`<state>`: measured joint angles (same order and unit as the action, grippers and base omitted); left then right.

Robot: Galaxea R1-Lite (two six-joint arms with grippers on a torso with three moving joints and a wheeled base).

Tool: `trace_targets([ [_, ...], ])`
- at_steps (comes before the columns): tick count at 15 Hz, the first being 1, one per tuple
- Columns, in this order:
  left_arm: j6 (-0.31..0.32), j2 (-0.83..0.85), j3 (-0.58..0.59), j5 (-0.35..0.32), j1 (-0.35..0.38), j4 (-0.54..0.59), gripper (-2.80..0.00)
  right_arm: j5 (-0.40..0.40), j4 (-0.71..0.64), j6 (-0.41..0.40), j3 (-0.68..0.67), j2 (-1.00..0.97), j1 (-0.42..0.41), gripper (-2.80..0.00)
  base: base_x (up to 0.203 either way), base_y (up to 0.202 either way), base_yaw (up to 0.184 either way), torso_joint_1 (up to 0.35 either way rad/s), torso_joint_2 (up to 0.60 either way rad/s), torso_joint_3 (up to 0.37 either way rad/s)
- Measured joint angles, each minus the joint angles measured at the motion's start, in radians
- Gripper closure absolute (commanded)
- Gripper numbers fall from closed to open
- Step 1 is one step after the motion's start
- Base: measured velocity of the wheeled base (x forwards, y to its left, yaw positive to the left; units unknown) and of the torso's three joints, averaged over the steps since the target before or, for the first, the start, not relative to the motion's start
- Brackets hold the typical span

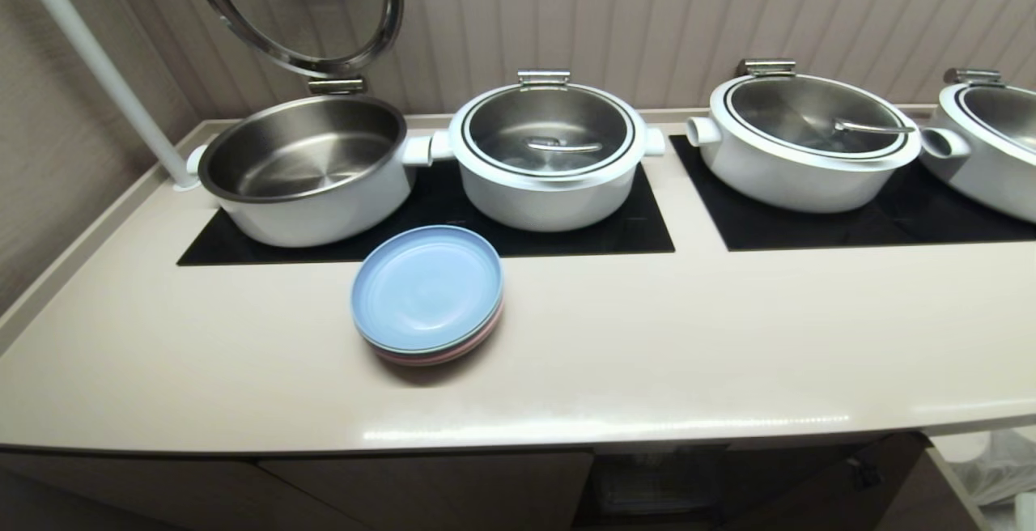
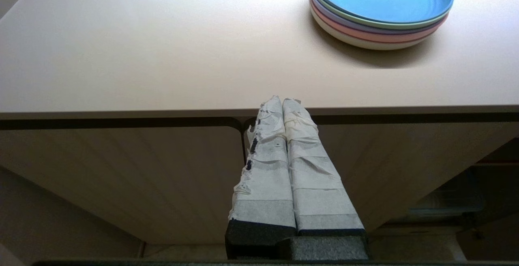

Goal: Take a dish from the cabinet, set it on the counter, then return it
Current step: Put it back into the cabinet

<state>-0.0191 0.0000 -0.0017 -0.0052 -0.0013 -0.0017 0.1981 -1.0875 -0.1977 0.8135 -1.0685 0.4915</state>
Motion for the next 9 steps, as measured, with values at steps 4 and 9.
trace_targets([
  [4,0.0,0.0,0.0,0.0,0.0,0.0,0.0,0.0,0.013,0.001,-0.009,0.0,0.02,0.0,0.0,0.0,0.0,0.0,0.0,0.0],
  [9,0.0,0.0,0.0,0.0,0.0,-0.001,0.0,0.002,0.013,0.003,-0.012,-0.003,0.031,0.0,0.0,0.0,0.0,0.0,0.0,0.0],
])
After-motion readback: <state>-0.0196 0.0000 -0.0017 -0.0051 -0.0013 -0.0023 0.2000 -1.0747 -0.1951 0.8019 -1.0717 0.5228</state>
